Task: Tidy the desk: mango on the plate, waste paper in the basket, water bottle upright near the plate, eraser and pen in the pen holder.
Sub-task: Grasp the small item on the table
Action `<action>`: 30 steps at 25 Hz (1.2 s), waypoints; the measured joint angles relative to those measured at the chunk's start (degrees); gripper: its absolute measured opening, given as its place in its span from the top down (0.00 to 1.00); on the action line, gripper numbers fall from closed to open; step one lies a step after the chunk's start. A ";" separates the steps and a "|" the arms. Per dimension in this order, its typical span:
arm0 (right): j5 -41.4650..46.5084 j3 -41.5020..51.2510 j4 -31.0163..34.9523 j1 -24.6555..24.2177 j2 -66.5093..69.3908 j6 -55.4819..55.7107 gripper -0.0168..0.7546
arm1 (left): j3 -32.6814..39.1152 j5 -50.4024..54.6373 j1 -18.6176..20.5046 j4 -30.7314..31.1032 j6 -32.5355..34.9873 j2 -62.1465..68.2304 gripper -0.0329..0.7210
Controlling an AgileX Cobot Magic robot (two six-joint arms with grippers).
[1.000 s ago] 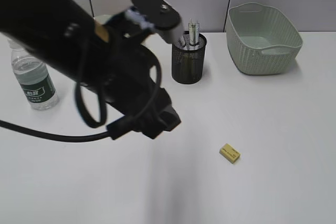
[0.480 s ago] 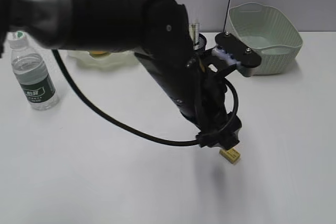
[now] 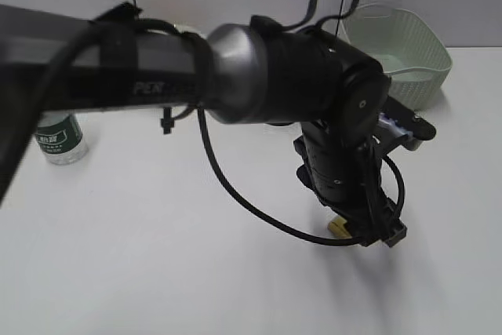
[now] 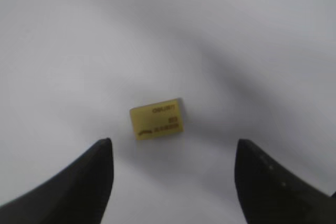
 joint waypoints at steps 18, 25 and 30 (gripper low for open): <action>-0.07 0.00 -0.05 0.00 0.00 0.00 0.28 | -6.42 3.10 -0.07 5.85 -8.94 8.82 0.27; -0.07 0.00 -0.05 0.00 0.00 0.00 0.28 | -6.71 0.59 -0.07 5.17 -9.52 9.30 0.43; -0.07 0.00 -0.05 0.00 0.00 0.00 0.28 | -7.01 1.62 -0.07 4.53 -9.57 9.34 0.56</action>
